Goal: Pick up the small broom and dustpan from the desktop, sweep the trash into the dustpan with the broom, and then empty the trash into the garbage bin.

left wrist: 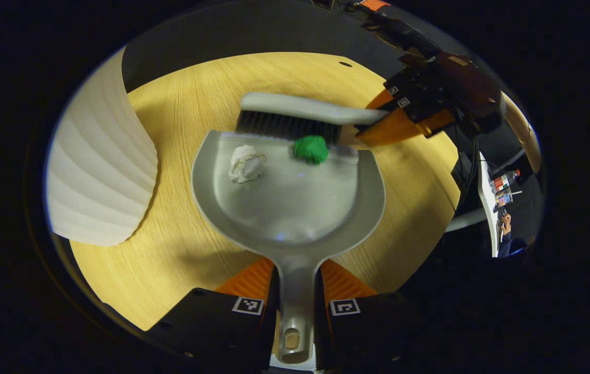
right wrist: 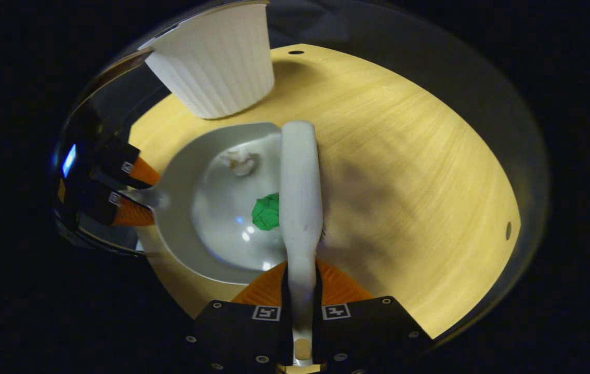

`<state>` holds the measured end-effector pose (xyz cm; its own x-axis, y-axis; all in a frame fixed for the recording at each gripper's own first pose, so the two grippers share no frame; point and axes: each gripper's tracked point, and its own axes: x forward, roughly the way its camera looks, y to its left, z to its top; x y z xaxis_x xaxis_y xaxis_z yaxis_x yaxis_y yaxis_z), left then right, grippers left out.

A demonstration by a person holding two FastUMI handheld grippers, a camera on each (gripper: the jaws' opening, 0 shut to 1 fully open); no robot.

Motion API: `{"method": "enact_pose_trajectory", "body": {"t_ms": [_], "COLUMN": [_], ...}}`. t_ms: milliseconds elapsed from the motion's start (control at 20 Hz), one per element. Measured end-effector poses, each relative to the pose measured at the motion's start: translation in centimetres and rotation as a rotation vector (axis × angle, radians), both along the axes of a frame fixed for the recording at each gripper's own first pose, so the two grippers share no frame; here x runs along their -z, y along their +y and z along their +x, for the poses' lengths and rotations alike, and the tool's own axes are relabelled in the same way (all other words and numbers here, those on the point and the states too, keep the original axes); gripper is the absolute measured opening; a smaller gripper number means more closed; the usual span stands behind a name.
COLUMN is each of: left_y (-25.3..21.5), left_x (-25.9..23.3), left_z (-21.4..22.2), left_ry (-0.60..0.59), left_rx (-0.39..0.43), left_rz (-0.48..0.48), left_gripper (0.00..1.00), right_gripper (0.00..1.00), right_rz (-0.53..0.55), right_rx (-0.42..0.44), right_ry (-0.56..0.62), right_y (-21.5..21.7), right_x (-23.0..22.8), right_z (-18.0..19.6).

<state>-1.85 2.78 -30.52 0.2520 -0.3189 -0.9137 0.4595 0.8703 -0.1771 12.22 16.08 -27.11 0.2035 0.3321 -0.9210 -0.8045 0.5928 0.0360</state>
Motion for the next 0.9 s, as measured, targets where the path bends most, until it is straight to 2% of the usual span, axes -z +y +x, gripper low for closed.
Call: {"method": "enact_pose_trajectory", "body": {"t_ms": [100, 200, 400, 650, 750, 900], "left_y": [-0.1, -0.3, -0.4, -0.4, -0.5, -0.1], "left_x": [0.0, -0.2, -0.9, -1.6, -2.2, -3.1], "left_z": [0.0, 0.0, 0.0, -0.1, 0.0, -0.1], "left_ry": [-0.007, -0.012, -0.029, -0.062, -0.065, -0.059], "left_rx": [-0.005, -0.016, -0.024, -0.058, -0.054, -0.016], "left_rz": [0.001, -0.002, 0.013, -0.018, -0.021, -0.034], "left_gripper": [0.32, 0.32, 0.32, 0.32, 0.32, 0.32], "right_gripper": [0.14, 0.14, 0.14, 0.14, 0.14, 0.14], "right_rz": [0.017, -0.002, -0.042, -0.045, -0.036, -0.013], "right_rx": [0.001, 0.064, 0.27, 0.544, 0.603, 0.635], "right_ry": [0.007, -0.028, -0.08, -0.093, -0.078, -0.037], "right_y": [0.9, -0.7, -6.2, -12.1, -12.5, -11.5], "right_x": [0.0, 0.0, 0.4, 1.3, 2.0, 3.3], "right_z": [-0.6, 0.2, 2.7, 3.6, 3.9, 5.1]}}
